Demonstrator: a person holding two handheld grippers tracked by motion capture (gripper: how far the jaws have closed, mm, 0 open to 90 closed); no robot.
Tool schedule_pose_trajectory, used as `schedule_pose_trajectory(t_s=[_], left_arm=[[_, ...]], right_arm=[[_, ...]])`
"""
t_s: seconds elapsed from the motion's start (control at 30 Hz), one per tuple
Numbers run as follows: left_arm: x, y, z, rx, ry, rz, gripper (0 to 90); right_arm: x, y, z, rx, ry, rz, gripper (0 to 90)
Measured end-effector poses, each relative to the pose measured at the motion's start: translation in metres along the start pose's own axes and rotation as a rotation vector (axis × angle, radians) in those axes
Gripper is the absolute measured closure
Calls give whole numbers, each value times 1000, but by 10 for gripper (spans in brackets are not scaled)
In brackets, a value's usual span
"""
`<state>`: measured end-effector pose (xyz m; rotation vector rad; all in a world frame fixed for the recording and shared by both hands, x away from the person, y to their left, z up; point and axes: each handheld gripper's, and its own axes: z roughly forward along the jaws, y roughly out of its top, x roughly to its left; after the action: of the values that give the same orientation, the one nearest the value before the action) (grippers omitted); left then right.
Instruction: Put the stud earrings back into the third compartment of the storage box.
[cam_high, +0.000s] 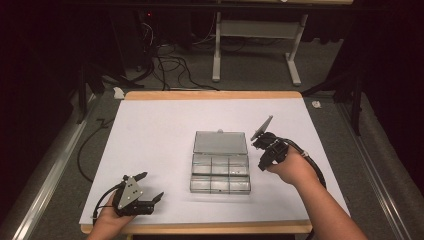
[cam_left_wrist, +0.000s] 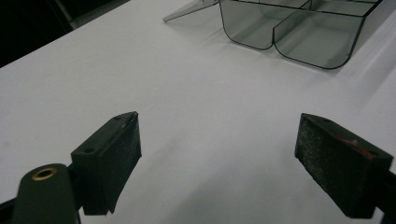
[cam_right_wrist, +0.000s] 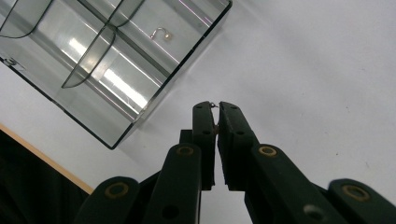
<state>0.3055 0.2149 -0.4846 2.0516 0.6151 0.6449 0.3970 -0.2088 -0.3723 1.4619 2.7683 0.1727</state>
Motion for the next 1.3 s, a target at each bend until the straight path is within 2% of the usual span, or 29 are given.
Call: schedule_pose_trajectory(t_s=[0.13,0.17,0.3,0.33,0.53,0.8,0.87,0.9,0.97,1.0,1.03,1.07,1.1,1.17,1.2,1.23,1.3], left_arm=[[0,0,0,-1,0,0,151],[0,0,0,-1,0,-1,151],[0,0,0,-3,0,-1,151],[0,0,0,-3,0,-2,151],[0,0,0,-5,-2,-3,152],[0,0,0,-7,-2,-3,152],[0,0,-1,-6,-3,-4,152],[0,0,-1,-6,-3,-4,152],[0,0,0,-6,-3,-4,151],[0,0,-1,-6,-3,-4,151],[0,0,-1,-6,-4,-4,152],[0,0,-1,-6,-4,-4,151],[0,0,0,-6,-3,-4,152],[0,0,0,-6,-4,-4,152],[0,0,0,-6,-3,-3,152],[0,0,0,-6,-4,-3,151],[0,0,0,-6,-4,-4,152]], right_arm=[[3,3,0,-1,1,1,865],[3,5,0,-4,0,-14,865],[9,11,-2,-4,2,-18,865],[9,12,-2,-6,0,-37,865],[18,22,-2,-5,2,-40,865],[26,32,2,-12,8,-73,865],[30,34,2,-6,10,-53,865],[29,36,3,-13,12,-74,865],[31,38,5,-15,12,-84,865],[31,39,6,-12,9,-86,865],[34,40,6,-5,15,-55,865],[34,41,7,-5,15,-60,865],[33,42,8,-12,15,-88,865],[35,43,9,-5,19,-60,865],[35,43,10,-2,20,-63,864],[34,44,12,-7,16,-87,864],[34,45,14,-8,20,-93,864]])
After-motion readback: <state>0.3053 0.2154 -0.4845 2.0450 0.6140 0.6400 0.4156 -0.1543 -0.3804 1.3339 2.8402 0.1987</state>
